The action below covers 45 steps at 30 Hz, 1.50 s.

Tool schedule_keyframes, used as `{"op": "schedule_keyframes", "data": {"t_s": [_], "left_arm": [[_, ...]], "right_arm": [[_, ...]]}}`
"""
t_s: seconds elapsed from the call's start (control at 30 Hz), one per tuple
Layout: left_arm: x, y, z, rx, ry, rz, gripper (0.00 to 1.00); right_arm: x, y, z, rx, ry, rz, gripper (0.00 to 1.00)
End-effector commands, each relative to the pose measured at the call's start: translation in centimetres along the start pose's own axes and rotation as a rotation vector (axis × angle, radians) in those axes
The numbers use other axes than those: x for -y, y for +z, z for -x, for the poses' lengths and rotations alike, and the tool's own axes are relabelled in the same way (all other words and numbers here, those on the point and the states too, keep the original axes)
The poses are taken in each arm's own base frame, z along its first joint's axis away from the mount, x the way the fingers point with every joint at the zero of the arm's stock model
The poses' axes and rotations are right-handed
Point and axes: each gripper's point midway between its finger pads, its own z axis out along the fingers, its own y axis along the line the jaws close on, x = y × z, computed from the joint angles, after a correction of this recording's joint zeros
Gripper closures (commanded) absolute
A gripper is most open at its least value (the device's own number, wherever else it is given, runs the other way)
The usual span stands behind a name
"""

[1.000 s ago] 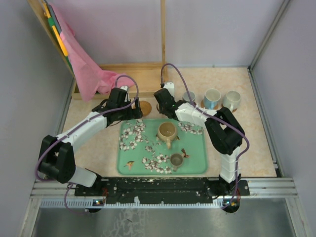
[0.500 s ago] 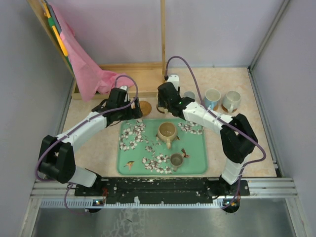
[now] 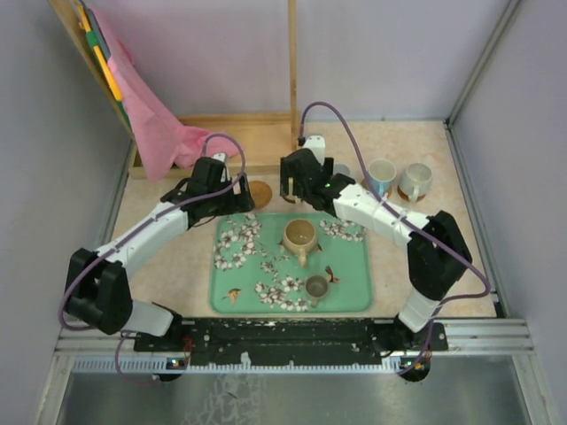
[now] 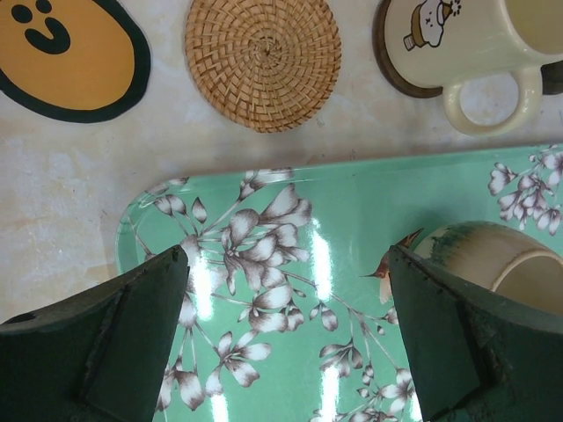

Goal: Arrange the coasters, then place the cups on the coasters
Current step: Place the cup on the coaster, then pick up the cup from the tray.

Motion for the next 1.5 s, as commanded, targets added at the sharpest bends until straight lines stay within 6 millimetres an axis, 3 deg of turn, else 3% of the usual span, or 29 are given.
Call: {"op": "schedule_keyframes", "data": {"t_s": [0.0, 0.3, 0.53, 0.73, 0.93, 1.07, 1.47], "left_arm": [[0.6, -1.7, 1.3, 0.044, 0.0, -0.029, 0.0], [2.0, -2.1, 0.8, 0.047, -0.02, -0.044, 0.0], [4.9, -2.1, -0.4, 0.072, 0.008, 0.009, 0.0], [7.9, -1.7, -2.9, 0.026, 0.026, 0.04, 0.0], [11.1, -2.3, -5.4, 0.009, 0.057, 0.028, 0.0], [12.7, -2.8, -7.3, -0.015, 0.083, 0.024, 0.0], [15.4, -4.5, -11.6, -0.042, 0.103, -0.006, 0.0]], "right_arm": [[0.0, -3.3, 3.3, 0.089, 0.053, 0.005, 0.12], [3.0, -6.6, 3.7, 0.13, 0.015, -0.037, 0.11], [6.1, -9.6, 3.9, 0.176, -0.011, -0.072, 0.1], [8.4, -11.9, 3.8, 0.22, 0.041, -0.058, 0.09], [11.0, -12.9, 3.3, 0.215, 0.051, -0.14, 0.09], [11.6, -13.2, 3.2, 0.21, 0.056, -0.148, 0.09], [13.8, -14.2, 2.0, 0.203, 0.12, -0.194, 0.08]]}}
